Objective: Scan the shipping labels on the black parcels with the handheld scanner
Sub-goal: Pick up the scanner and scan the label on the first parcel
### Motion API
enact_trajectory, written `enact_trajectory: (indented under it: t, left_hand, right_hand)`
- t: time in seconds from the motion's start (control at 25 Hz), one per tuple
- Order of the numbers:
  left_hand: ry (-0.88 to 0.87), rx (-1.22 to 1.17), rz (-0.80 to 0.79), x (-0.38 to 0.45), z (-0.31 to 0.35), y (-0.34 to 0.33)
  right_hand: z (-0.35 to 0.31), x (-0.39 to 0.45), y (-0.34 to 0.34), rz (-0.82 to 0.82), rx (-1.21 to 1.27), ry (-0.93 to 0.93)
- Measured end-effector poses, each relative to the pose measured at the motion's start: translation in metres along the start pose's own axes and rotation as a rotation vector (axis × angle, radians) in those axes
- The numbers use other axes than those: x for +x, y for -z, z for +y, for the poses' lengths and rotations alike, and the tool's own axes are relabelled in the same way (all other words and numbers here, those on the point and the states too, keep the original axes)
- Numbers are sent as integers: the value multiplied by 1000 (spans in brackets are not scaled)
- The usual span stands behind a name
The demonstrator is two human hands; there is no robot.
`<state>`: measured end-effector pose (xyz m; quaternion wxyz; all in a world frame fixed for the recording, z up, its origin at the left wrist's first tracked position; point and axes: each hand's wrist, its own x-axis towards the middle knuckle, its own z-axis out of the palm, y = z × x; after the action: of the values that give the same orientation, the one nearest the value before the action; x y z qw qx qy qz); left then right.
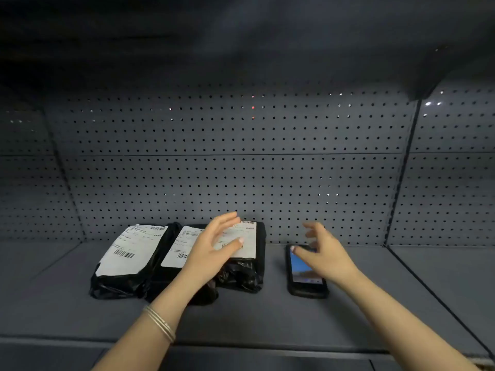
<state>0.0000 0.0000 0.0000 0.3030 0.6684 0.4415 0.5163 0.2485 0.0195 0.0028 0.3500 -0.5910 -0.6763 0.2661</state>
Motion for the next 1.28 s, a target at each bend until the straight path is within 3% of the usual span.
enact_trajectory:
  t: [0.16, 0.32, 0.52, 0.72, 0.96, 1.28]
  left_hand:
    - [253, 318, 57, 9, -12, 8]
    - [376, 489, -74, 24, -22, 8]
    - [416, 526, -4, 41, -27, 11]
    - [389, 383, 0, 51, -36, 21]
    - [344, 194, -28, 52, -37, 22]
    - [-21, 296, 95, 35, -18, 16]
  right_hand:
    - [10, 0, -36, -169, -479, -401]
    - [3, 15, -56, -147, -617, -501]
    - [2, 29, -51, -98, -603, -640]
    - [4, 29, -44, -119, -500, -672]
    - [-6, 25, -31, -108, -454, -583]
    - [-53, -1, 13, -50, -394, -338]
